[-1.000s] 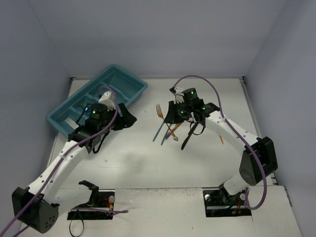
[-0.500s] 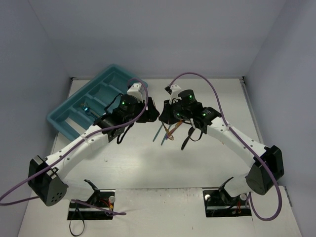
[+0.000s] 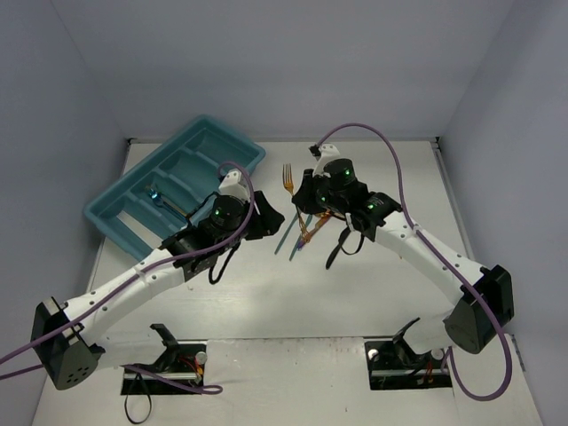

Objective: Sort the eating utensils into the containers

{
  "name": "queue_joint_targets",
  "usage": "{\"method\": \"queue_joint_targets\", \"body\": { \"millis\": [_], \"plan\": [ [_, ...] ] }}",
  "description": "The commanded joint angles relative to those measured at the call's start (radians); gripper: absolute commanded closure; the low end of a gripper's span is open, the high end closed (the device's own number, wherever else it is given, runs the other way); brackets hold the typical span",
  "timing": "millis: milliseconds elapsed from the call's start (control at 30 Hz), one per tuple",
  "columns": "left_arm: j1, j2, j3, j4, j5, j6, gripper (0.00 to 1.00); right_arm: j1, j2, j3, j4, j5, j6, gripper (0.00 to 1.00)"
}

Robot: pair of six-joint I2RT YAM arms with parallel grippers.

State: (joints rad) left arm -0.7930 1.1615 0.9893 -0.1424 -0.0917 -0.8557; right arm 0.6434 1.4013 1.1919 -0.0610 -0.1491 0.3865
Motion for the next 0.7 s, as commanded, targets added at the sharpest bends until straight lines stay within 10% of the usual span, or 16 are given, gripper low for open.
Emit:
{"method": "queue_joint_targets", "body": {
  "millis": [0, 400, 667],
  "plan": [
    [-0.037, 0.02, 0.018, 0.185, 0.025, -0.043, 0.54, 0.015, -0.056, 0.016, 0.122, 0.073, 0.066, 1.0],
    [-0.081, 0.153, 0.102, 0.219, 0.042, 0.005, 0.55, 0.032, -0.065, 0.008, 0.154, 0.075, 0.104, 1.0],
    [-0.084, 0.172, 0.104, 0.224, 0.026, -0.006, 0.98, 0.032, -0.066, -0.007, 0.171, 0.068, 0.119, 1.0]
  ]
}}
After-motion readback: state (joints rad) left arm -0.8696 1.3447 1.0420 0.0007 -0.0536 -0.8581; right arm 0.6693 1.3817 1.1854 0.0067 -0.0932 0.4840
